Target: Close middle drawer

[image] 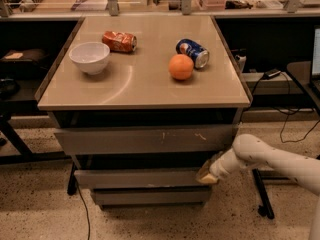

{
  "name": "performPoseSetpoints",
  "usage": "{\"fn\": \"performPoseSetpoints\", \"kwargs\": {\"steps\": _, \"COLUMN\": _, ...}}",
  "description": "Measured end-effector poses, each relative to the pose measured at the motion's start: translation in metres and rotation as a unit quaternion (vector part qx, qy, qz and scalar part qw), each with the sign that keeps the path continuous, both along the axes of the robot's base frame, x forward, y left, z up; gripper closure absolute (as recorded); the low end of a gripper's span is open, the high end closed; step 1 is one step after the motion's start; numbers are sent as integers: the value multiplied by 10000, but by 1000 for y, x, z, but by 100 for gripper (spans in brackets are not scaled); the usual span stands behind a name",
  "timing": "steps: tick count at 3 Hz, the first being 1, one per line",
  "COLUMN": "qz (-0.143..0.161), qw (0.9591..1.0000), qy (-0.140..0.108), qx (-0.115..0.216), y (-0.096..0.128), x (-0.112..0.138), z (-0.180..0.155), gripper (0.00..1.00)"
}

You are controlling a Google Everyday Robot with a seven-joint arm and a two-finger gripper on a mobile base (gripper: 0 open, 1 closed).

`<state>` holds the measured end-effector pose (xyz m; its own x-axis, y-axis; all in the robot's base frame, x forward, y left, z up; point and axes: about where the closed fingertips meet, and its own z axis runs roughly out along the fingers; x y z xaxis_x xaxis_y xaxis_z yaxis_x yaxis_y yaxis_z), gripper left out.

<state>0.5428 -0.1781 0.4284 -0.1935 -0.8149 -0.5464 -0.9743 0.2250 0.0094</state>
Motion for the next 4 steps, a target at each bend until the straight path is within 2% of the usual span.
{"fn": "performPoseSetpoints", "kwargs": {"steps": 1, "qz": -60, "qw": 9998, "qy": -182, "qx": -15, "y": -1, "x": 20, "z": 8, "gripper": 63}}
{"fn": "performPoseSetpoints", "kwargs": {"steps": 2, "qz": -184, "qw": 9996, "qy": -210, "qx": 24, "y": -6, "x": -9, "z": 13, "gripper": 65}}
{"fn": "performPoseSetpoints", "kwargs": {"steps": 3, "qz": -113, "qw": 9995, "qy": -16, "qx": 305, "y": -9, "x": -68, "z": 28, "gripper": 88}}
{"fn": "performPoseSetpoints", "kwargs": {"steps": 4, "qz": -2, "qw": 9989, "qy": 229, "qx": 402, "y": -12, "x": -96, "z": 29, "gripper": 0}}
